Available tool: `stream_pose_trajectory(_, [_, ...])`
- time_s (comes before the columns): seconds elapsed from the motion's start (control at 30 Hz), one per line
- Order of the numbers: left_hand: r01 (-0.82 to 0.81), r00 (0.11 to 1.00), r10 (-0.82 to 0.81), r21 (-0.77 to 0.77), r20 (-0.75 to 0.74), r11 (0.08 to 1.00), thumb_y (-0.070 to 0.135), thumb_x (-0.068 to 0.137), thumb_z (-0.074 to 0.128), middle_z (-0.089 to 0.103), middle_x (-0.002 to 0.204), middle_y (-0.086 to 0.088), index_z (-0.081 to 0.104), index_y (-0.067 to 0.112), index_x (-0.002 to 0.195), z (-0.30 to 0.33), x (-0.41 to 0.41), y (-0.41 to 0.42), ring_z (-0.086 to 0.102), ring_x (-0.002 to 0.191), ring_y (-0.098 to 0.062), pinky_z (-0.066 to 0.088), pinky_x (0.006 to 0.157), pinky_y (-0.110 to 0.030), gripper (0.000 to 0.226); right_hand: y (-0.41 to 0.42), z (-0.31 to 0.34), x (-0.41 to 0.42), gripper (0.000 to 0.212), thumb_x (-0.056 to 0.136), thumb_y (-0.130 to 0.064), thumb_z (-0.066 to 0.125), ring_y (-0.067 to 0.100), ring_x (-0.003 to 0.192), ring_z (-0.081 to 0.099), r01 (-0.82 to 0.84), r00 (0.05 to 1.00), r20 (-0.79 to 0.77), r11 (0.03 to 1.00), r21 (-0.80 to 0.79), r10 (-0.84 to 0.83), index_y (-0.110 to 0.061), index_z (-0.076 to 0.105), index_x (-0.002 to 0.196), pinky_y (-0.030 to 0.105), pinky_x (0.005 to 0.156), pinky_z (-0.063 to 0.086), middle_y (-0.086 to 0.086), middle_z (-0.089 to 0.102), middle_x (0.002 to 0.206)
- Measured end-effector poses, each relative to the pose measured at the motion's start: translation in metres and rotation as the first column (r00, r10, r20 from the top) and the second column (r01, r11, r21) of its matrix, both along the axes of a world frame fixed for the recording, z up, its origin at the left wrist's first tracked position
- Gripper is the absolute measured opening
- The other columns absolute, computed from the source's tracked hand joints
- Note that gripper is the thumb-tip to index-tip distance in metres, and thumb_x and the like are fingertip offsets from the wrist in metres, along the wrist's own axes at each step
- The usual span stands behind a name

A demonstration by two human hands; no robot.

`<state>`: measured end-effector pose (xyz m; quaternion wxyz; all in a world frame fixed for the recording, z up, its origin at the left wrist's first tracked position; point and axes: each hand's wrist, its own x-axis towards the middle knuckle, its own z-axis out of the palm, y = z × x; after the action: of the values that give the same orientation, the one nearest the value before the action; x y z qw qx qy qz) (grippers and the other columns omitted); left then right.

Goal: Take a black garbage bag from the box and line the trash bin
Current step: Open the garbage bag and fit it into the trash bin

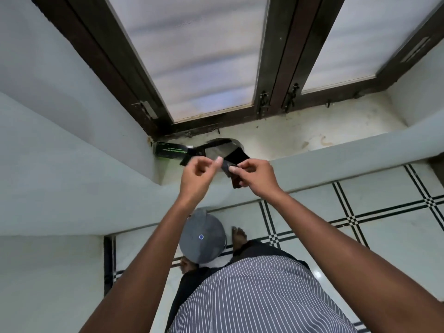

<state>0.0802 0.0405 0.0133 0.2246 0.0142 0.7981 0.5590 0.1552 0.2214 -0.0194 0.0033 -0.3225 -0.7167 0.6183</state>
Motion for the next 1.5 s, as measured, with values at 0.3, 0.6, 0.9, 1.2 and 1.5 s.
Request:
stream_pose_trajectory(0.3, [0.014,0.966,-0.099,0.335,0.237,0.942,0.017,0.102,0.074,0.076,0.094,-0.007,0.076,0.010,0.099,0.039,0.054,-0.072,0.075,0.087,-0.022,0.062,0.081,-0.035,0.008,-0.072,0.072,0.047,0.023,0.096,-0.031,0.084,0.024,0.075,0.063,-0.054,0.995,-0.100,0.835,-0.548,-0.002,-0.008,0.084,0.094,0.037,0.081,0.062,0.012,0.074,0.089])
stream_pose_trajectory(0.6, [0.051,0.989,-0.091,0.299,0.120,0.953,0.017,0.096,0.081,0.083,0.095,-0.015,0.084,0.008,0.096,0.077,0.147,-0.187,0.081,0.089,-0.030,0.066,0.086,-0.040,0.010,-0.176,0.105,0.137,0.005,0.099,-0.015,0.082,0.018,0.077,0.077,-0.187,0.976,-0.192,0.851,-0.491,0.104,-0.010,0.084,0.099,0.029,0.078,0.066,0.007,0.082,0.089])
stream_pose_trajectory(0.9, [-0.293,0.939,0.212,0.311,0.269,0.904,0.030,0.111,0.063,0.077,0.083,-0.001,0.073,0.011,0.093,0.078,0.229,-0.268,0.070,0.071,-0.012,0.061,0.067,-0.027,0.028,-0.274,0.112,0.212,0.031,0.095,-0.037,0.086,0.011,0.056,0.050,-0.154,0.981,-0.168,0.901,-0.405,0.092,-0.016,0.074,0.075,0.028,0.064,0.047,0.001,0.065,0.069])
stream_pose_trajectory(1.2, [-0.341,0.916,0.235,0.323,0.324,0.883,0.066,0.095,0.072,0.076,0.101,-0.001,0.070,0.013,0.112,0.089,0.263,-0.280,0.076,0.088,-0.020,0.065,0.084,-0.047,0.055,-0.284,0.127,0.228,0.023,0.099,-0.021,0.083,0.026,0.076,0.075,-0.168,0.973,-0.219,0.862,-0.479,0.068,-0.011,0.064,0.092,0.035,0.066,0.064,0.012,0.075,0.089])
stream_pose_trajectory(1.5, [-0.227,0.974,0.228,0.061,-0.004,0.972,0.031,0.099,0.081,0.072,0.066,0.004,0.079,0.008,0.100,0.097,0.265,-0.262,0.060,0.049,-0.005,0.049,0.050,-0.023,0.023,-0.257,0.126,0.229,0.029,0.105,-0.035,0.076,0.026,0.075,0.075,-0.064,0.989,-0.149,0.886,-0.458,-0.006,-0.010,0.063,0.097,0.039,0.070,0.068,0.013,0.074,0.085])
